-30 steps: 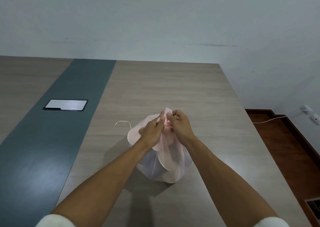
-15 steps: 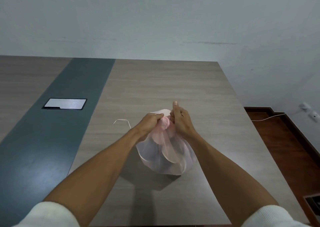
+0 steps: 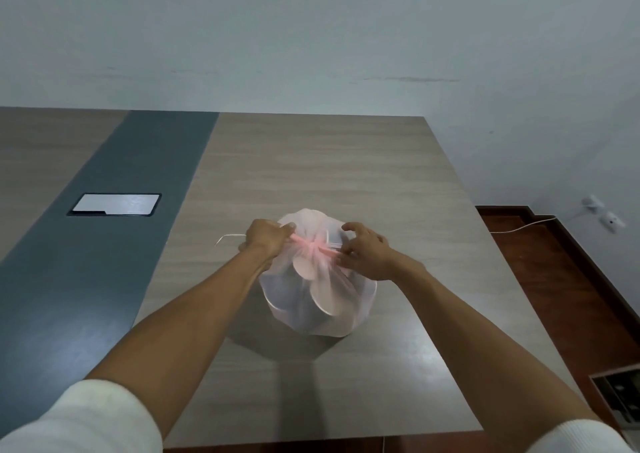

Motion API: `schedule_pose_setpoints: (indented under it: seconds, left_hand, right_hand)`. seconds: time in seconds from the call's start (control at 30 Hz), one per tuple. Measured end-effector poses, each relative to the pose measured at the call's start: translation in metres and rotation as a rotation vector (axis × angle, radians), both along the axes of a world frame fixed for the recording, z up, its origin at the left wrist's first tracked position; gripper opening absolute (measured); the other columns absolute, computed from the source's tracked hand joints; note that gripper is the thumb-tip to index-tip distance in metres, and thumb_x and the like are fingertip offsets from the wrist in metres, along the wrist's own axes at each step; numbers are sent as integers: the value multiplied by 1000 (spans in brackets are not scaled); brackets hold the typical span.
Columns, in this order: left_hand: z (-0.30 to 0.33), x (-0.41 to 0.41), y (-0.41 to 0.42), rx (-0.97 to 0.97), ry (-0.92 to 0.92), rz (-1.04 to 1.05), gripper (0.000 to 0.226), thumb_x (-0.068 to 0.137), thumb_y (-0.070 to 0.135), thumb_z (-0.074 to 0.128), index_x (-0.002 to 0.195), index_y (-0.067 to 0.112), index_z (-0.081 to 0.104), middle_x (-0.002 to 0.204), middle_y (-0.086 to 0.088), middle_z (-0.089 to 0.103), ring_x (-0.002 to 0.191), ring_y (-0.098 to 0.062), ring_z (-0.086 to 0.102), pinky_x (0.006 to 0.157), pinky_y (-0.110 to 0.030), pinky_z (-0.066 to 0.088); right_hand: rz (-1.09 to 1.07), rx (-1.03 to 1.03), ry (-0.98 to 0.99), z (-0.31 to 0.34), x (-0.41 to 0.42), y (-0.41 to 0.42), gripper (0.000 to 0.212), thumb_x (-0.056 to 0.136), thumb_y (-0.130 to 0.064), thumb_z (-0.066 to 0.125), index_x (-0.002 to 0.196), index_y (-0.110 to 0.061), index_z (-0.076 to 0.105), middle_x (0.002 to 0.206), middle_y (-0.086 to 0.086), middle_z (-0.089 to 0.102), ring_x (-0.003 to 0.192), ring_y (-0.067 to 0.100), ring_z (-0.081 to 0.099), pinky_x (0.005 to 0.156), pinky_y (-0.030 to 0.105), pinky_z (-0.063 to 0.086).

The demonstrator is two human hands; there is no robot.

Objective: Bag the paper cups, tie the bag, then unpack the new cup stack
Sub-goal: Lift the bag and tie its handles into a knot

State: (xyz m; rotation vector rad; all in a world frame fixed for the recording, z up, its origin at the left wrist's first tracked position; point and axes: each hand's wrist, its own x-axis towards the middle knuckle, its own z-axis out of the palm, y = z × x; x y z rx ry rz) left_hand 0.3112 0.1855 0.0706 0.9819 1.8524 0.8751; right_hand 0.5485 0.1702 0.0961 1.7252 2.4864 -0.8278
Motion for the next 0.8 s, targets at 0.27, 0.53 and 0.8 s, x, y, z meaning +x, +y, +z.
schedule_pose_setpoints:
  seconds: [0.27,0.53,0.8]
  left_hand:
    - [1,2,-15,105,403,-33,52,78,42,82,49,14,50,57,0,53,59,-23,51,63,-33,36]
    - [22,28,-27,329,-87,-71,28,100,27,58,80,10,46,89,-5,74,62,-23,71,50,-31,48]
    - [3,54,-32,-63,414,-6,63,80,57,70,114,5,60,120,-13,52,101,-39,64,73,-36,48]
  right_hand:
    - [-107,-38,256,-5,4,-10,19,90,-32,67,97,-18,77,137,-6,57,122,11,54,110,44,37]
    - [-663,-448,1343,-7,-25,-4,24,96,-10,61,75,1,64,81,14,67,82,28,68,67,31,45]
    - [-712,-494,1420,-10,-26,-4,28,96,-8,59,68,-7,57,70,12,54,66,24,59,61,32,40]
